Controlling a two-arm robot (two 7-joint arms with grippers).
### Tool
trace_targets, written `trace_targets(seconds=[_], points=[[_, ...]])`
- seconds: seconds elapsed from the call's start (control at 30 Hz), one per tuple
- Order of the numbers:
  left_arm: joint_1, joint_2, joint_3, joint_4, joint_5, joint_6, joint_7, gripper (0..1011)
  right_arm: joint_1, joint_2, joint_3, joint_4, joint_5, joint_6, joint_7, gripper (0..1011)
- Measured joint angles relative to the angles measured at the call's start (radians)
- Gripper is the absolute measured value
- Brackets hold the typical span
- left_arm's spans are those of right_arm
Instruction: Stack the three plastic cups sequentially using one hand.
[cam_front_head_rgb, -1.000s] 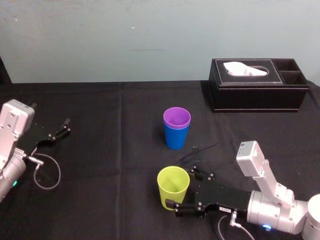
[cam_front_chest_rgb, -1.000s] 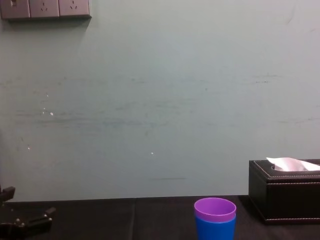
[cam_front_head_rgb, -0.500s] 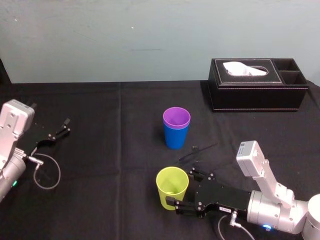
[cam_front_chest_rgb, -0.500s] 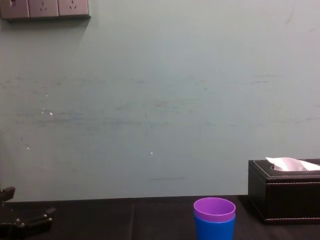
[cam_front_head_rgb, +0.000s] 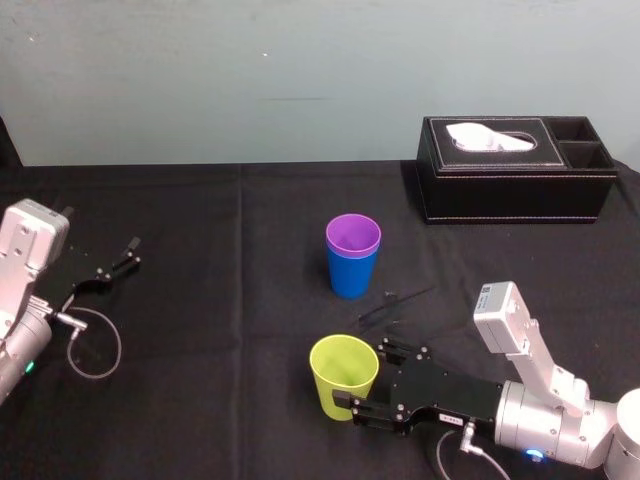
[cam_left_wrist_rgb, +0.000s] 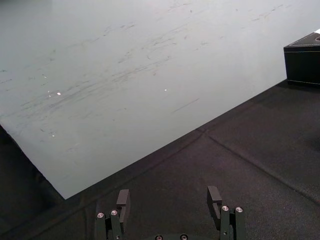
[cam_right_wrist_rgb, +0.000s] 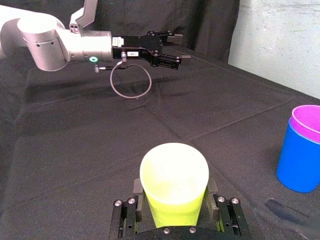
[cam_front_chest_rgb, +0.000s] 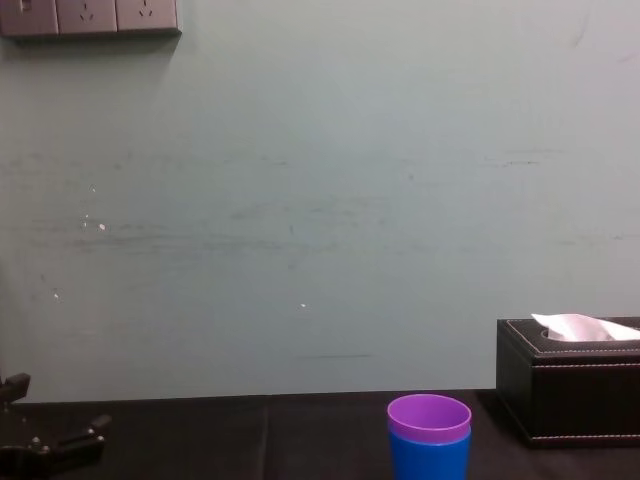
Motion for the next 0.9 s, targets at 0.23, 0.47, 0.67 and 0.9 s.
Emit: trace_targets(seconds=[0.23, 0.47, 0.67, 0.9], points=[[0.0, 0.0, 0.0, 0.0, 0.0, 0.0, 0.0, 1010, 0.0, 0.0, 0.0, 0.0, 0.0, 0.0, 0.0, 726], [0.0, 0.0, 0.0, 0.0, 0.0, 0.0, 0.0, 1010, -0.004, 0.002, 0.004, -0.006, 0.0, -0.003, -0.007, 726], [0.0, 0.0, 0.0, 0.0, 0.0, 0.0, 0.0, 1010, -0.021, 0.013, 0.028, -0.053, 0.004, 0.018, -0.046, 726], [0.0, 0.0, 0.0, 0.0, 0.0, 0.0, 0.0, 1010, -0.025, 0.031, 0.074, -0.139, 0.019, 0.13, -0.121, 726]])
